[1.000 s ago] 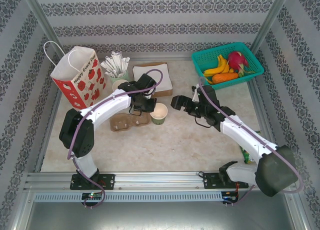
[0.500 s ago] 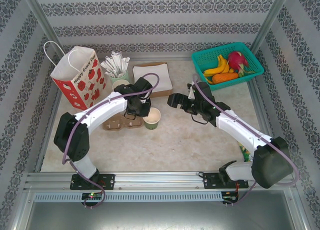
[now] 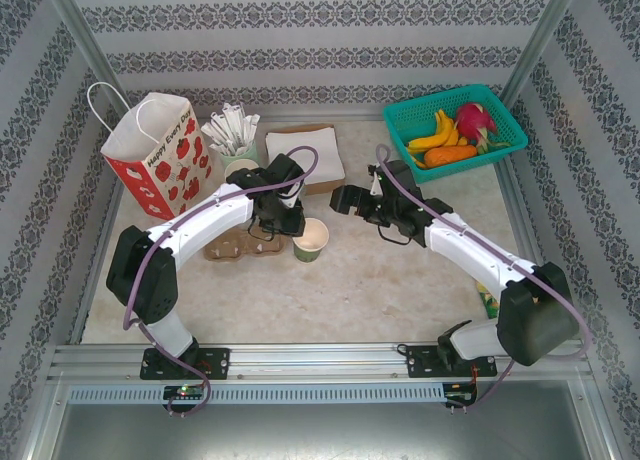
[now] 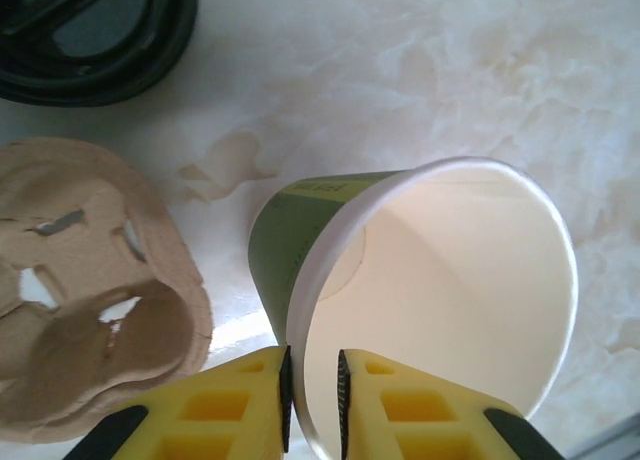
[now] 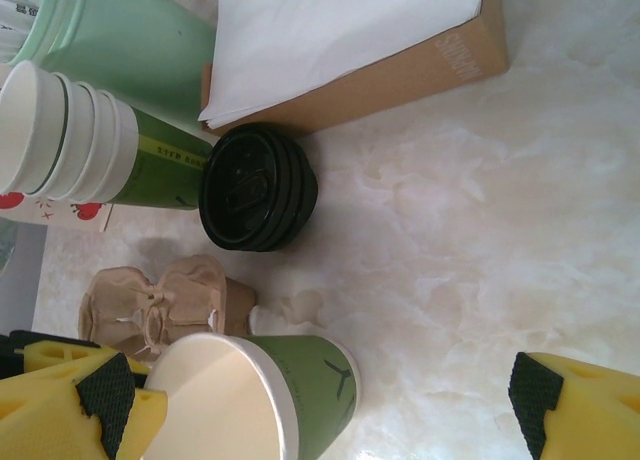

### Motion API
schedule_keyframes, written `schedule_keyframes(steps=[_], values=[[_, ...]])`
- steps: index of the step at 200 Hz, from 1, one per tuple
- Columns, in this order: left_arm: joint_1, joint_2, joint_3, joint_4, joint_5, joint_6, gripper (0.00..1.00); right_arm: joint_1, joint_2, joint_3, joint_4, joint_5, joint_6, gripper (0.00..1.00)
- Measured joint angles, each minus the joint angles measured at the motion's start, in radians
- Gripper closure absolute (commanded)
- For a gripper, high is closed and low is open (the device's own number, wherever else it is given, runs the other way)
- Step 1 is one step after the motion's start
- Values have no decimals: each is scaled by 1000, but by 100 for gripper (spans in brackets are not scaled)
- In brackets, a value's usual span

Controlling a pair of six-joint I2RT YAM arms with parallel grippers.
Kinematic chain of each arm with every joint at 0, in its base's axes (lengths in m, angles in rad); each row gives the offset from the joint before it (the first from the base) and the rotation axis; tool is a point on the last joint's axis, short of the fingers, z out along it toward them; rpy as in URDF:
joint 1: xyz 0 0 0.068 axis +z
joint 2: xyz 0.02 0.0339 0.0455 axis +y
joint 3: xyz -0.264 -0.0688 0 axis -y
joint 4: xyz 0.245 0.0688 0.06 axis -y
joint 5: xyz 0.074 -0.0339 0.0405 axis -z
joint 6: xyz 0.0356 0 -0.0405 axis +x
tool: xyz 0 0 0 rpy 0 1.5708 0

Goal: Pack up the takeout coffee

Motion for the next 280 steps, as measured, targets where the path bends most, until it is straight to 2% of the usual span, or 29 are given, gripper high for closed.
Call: schedule_keyframes(steps=[51, 74, 106, 117, 150, 168, 190, 221, 245, 280], values=[[0, 0, 0, 3, 63, 3, 62, 20, 61, 44, -9, 0, -14, 3], [1, -2, 0, 3, 62, 4, 60, 33, 97, 77, -15, 0, -27, 6], [3, -17, -8, 11, 58, 3, 55, 55, 169, 142, -21, 10, -45, 16], [8, -31, -20, 16, 52, 4, 48, 61, 197, 164, -24, 22, -51, 20], [26, -114, -83, 42, 29, 15, 29, 68, 287, 226, -38, 51, -53, 24], [30, -176, -129, 82, 8, 9, 14, 73, 354, 281, -47, 51, -61, 30], [42, -260, -196, 150, -63, -23, 0, 87, 454, 370, -68, 52, -80, 33], [62, -391, -300, 275, -254, -151, 1, 121, 587, 500, -105, 60, -114, 41], [77, -481, -375, 351, -428, -290, 0, 140, 663, 581, -142, 79, -146, 44], [80, -546, -460, 416, -608, -423, 1, 165, 739, 693, -239, 149, -193, 47]])
